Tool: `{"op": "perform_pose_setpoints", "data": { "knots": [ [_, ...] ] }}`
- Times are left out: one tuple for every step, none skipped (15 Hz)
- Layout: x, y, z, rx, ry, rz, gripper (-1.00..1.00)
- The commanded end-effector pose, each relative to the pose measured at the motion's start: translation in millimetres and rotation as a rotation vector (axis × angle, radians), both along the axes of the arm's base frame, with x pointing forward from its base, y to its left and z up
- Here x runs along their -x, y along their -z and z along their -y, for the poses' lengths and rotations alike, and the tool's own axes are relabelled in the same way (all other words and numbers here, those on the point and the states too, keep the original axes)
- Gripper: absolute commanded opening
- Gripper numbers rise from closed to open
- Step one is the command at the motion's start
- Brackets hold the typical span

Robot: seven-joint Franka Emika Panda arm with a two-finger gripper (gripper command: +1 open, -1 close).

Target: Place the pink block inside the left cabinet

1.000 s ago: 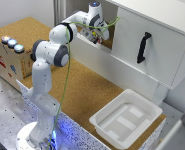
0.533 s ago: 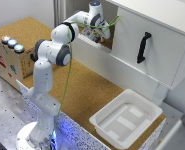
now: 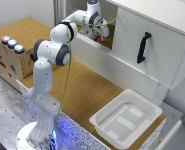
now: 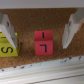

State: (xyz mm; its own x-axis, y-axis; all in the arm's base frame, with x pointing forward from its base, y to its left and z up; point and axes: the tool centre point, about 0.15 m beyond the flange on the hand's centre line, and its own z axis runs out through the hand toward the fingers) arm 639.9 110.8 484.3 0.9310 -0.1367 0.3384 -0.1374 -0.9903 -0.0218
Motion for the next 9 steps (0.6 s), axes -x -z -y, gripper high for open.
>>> {"op": "perform_pose_setpoints", "data": {
  "knots": [
    [48.0,-5.5,-4.6,0.04,0.036,0.045,1.0],
    [58.5,-6.2,-5.8,0.034,0.035,0.047,1.0],
    [70.2,-7.0,-6.4,0.023,0.034,0.04,1.0],
    [80.2,-6.6,-8.0,0.013,0.034,0.039,1.0],
    [91.4,-5.2,-10.6,0.005,0.031,0.026,1.0],
    [103.5,-2.4,-15.0,0.002,0.026,0.019,1.0],
    [117.4,0.1,-20.4,-0.005,0.023,0.008,1.0],
    [130.1,1.6,-25.2,-0.014,0.022,-0.001,1.0],
    [142.8,3.3,-30.9,-0.018,0.018,-0.01,1.0]
  ]
}}
